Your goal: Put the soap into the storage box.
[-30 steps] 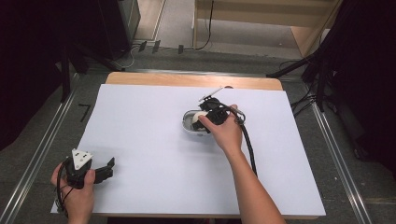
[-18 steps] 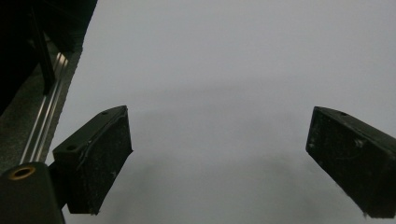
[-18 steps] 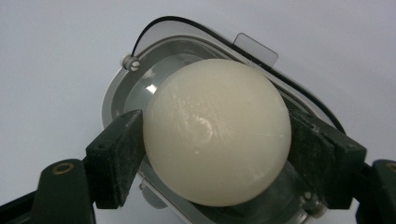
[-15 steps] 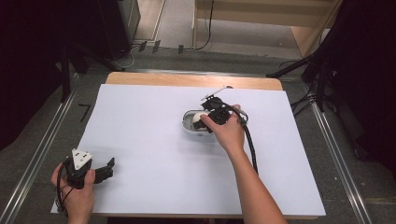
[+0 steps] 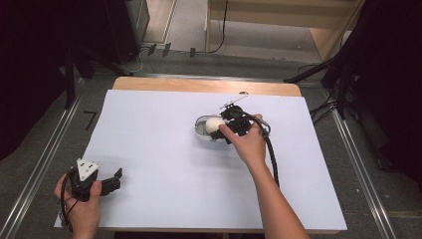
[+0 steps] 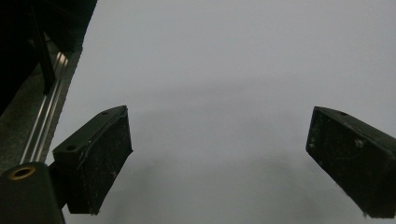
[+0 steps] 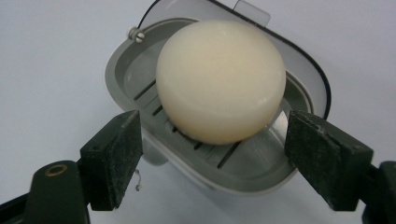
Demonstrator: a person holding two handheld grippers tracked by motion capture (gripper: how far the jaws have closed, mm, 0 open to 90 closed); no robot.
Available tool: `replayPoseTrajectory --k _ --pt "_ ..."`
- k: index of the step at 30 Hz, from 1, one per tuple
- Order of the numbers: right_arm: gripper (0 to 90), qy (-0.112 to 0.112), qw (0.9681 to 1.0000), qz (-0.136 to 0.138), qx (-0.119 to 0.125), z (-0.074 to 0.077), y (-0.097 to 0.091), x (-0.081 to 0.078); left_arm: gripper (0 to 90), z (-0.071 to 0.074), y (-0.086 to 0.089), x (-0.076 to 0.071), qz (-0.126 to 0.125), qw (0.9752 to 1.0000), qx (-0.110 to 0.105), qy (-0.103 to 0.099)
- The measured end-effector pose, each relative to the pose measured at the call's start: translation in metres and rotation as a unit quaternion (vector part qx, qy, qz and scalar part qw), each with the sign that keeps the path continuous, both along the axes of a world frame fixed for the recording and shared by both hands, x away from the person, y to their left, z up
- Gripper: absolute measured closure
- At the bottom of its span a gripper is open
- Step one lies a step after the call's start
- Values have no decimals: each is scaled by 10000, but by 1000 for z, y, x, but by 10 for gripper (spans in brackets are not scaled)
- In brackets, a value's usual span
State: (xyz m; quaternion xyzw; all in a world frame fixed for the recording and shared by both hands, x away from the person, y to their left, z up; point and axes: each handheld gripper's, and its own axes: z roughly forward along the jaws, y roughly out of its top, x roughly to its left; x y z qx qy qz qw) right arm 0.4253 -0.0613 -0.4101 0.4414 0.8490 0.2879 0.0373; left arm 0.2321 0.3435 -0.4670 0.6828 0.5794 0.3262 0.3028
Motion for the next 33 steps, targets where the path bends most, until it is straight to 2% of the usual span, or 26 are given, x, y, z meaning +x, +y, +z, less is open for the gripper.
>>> replayPoseTrajectory --k 9,19,29,33 --pt "195 -87 9999 -7 80 5 -8 -8 74 0 0 0 1 10000 1 2" --pt "194 -177 9998 16 59 13 -19 -17 74 0 0 0 7 10000 -1 8" --pt "187 -167 9998 -32 57 8 -38 -27 74 0 0 0 6 10000 2 6" --pt "153 -153 9999 -62 13 4 -48 -35 74 0 0 0 6 10000 4 5"
